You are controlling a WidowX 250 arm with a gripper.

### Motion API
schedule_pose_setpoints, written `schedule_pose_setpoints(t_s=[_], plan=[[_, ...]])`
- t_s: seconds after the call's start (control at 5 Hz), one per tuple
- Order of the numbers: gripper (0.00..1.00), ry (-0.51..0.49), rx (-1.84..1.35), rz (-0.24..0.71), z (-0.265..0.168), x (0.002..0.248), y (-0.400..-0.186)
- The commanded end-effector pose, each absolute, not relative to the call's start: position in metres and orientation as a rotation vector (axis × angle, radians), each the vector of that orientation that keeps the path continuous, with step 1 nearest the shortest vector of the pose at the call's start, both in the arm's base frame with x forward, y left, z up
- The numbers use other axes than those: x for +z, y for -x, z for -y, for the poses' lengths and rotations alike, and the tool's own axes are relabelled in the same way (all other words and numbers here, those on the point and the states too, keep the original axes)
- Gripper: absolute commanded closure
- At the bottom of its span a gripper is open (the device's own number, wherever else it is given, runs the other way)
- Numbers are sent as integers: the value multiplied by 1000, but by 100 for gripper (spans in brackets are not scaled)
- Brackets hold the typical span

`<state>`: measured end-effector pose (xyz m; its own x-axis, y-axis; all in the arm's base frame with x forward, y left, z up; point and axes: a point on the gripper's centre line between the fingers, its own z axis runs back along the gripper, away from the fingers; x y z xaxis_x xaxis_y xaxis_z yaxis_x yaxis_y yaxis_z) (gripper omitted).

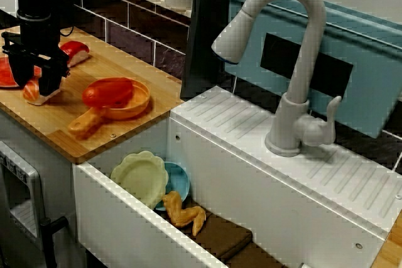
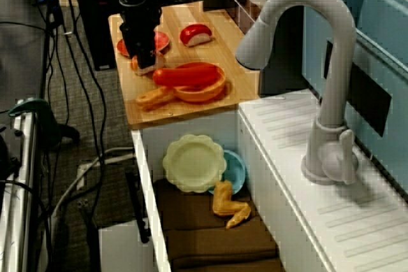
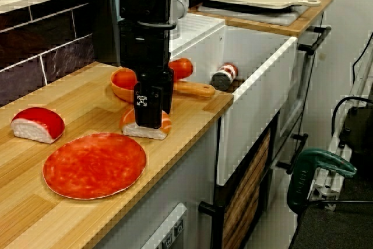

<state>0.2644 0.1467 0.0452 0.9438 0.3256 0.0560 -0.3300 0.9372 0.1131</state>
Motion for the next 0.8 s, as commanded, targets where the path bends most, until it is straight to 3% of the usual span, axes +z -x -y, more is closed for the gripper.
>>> schedule_pose_setpoints(t_s=[0.0, 0.6], plan=[[100, -124, 330, 83, -151, 63, -252], [100, -77, 393, 111, -170, 119, -239]])
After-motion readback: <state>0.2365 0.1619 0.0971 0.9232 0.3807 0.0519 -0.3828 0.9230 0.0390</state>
